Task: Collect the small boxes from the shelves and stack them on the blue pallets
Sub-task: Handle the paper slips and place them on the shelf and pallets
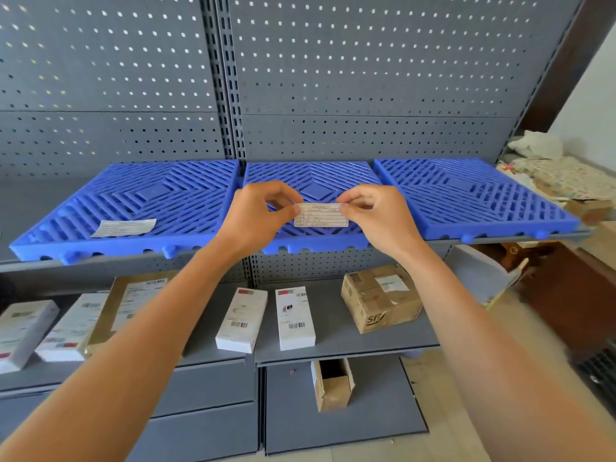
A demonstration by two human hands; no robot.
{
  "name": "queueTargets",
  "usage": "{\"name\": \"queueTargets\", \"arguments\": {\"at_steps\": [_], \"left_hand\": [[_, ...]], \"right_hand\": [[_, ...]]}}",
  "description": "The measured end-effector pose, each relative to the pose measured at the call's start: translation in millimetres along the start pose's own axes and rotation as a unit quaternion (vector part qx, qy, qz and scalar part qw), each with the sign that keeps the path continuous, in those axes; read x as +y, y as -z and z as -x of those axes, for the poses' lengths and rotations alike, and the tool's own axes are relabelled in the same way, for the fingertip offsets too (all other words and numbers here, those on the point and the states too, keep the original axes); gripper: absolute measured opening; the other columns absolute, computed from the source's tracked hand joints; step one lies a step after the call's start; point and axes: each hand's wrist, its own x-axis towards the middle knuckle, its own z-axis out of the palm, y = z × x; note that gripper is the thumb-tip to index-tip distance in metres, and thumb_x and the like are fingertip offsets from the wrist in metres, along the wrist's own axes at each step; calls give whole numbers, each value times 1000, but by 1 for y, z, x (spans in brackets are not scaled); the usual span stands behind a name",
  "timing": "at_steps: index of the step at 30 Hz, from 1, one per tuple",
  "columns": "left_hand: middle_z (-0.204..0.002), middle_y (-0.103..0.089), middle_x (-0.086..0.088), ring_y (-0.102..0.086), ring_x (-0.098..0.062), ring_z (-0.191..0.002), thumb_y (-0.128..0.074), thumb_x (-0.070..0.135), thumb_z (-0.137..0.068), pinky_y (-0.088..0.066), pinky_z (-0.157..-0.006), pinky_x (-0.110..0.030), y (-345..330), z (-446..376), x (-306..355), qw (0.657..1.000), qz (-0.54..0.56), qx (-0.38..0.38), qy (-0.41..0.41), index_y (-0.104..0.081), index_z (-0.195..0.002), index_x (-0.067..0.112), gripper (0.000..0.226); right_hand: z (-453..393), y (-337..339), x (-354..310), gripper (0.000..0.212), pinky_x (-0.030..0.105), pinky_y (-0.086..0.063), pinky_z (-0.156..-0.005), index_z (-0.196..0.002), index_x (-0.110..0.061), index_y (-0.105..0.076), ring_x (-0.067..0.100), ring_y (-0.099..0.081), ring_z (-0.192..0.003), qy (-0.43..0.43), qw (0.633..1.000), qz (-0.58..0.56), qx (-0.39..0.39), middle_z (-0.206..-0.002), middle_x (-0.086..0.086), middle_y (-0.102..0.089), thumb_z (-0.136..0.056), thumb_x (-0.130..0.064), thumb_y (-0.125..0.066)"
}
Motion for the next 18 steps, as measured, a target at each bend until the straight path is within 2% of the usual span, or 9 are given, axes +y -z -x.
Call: {"name": "queueTargets", "arguments": {"at_steps": [4, 8, 11, 14, 18], "left_hand": [[-81, -73, 10, -66, 1, -78, -72, 16, -91, -48, -74, -17, -4, -4, -5, 1000, 5, -7, 7, -73, -97, 22, 8], [-82, -73, 9, -66, 4, -77, -73, 13, -91, -44, -71, -6, -8, -5, -5, 1000, 2, -7, 6, -72, -97, 22, 11], [-82, -74, 8, -66, 4, -77, -73, 13, -90, -44, -71, -4, -10, -3, -2, 1000, -9, -6, 16, -73, -96, 22, 11], [-81, -74, 9, -68, 1, -75, -73, 15, -91, -49, -74, -11, -14, -2, 3, 999, -28, 0, 35, -73, -96, 21, 8], [-78, -73, 9, -68, 0, -68, -73, 14, -91, -51, -68, -14, -24, 3, 11, 998, -44, 13, 51, -74, -96, 19, 7]], "right_hand": [[-3, 0, 6, 9, 17, -54, -72, -97, -19, -76, -2, -68, -83, -5, 1000, 3, 3, -88, -10, -75, -92, -15, -69], [-3, -1, 11, 9, 18, -54, -71, -97, -19, -76, -1, -68, -82, -3, 1000, -2, 5, -85, -11, -75, -92, -15, -69], [-5, 1, 14, 8, 14, -53, -70, -96, -21, -75, -3, -68, -83, 4, 1000, 1, -8, -87, -11, -75, -92, -16, -69], [-8, 4, 19, 8, 8, -49, -68, -97, -19, -75, -5, -67, -83, 17, 1000, -5, -22, -87, -10, -74, -92, -16, -69], [-9, 9, 29, 9, 4, -45, -68, -98, -18, -75, -6, -66, -82, 38, 998, -13, -43, -88, -10, -73, -92, -16, -69]]}}
